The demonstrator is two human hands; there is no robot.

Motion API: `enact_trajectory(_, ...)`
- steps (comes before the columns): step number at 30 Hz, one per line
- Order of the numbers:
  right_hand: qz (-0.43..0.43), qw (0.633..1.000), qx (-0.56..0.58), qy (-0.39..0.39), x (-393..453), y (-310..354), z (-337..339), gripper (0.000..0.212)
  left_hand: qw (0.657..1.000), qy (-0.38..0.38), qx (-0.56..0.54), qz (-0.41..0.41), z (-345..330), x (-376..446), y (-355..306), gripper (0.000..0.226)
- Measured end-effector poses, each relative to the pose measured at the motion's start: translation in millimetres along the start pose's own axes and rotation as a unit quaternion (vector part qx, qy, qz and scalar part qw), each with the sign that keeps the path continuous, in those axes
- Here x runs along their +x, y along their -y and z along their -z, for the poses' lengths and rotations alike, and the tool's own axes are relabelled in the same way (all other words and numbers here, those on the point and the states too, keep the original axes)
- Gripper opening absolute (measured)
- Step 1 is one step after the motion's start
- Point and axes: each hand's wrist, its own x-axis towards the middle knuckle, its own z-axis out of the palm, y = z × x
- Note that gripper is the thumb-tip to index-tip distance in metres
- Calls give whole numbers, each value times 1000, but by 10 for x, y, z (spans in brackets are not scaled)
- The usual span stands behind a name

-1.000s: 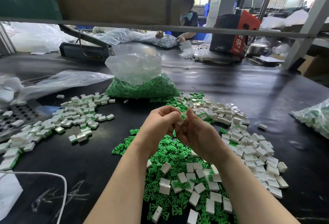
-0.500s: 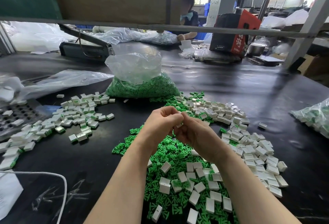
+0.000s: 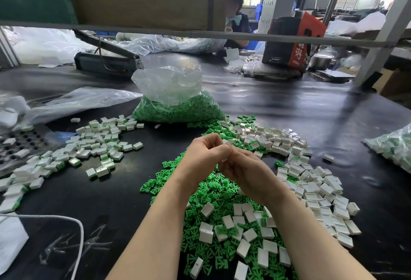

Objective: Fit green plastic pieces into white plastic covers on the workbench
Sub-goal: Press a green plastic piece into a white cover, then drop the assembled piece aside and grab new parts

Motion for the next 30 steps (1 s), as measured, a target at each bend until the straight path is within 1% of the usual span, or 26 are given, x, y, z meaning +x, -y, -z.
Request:
enact_trajectory(7, 3, 1000, -9, 4, 5, -28, -2, 28, 1000, 12, -19, 6, 14, -11, -7, 15)
enact_trajectory(11, 5, 1000, -31, 4, 33, -12, -30, 41, 999, 9, -31, 20, 40, -12, -15, 10)
enact_trajectory(13, 14, 997, -76, -4, 42, 2, -47, 43, 998, 12, -50, 36, 45, -17, -29, 11)
enact_trajectory(15, 25, 989, -144, -29, 41, 29, -54, 51, 997, -1, -64, 50, 67, -15, -30, 14)
enact_trajectory(17, 36, 972, -217, -77, 38, 66, -36, 54, 993, -50, -77, 69, 149, 4, 3, 19)
enact_trajectory(18, 43, 962, -250, -103, 39, 77, -9, 54, 988, -87, -96, 86, 216, 12, 27, 16)
enact_trajectory(20, 52, 943, -294, -150, 30, 108, 59, 46, 961, -173, -169, 135, 381, 28, 72, 10)
enact_trajectory(23, 54, 915, -337, -215, 0, 150, 189, 29, 883, -290, -312, 196, 655, 34, 151, 16)
enact_trajectory(25, 44, 879, -401, -253, -16, 166, 291, 25, 833, -331, -391, 210, 815, 27, 199, 21)
enact_trajectory(28, 2, 812, -506, -290, -47, 162, 439, 18, 757, -369, -502, 198, 1009, 7, 249, 22)
enact_trajectory(29, -15, 794, -531, -296, -60, 168, 470, 13, 735, -377, -531, 190, 1045, 3, 252, 20)
enact_trajectory(30, -31, 778, -552, -299, -73, 172, 493, 8, 720, -384, -550, 180, 1073, -1, 258, 19)
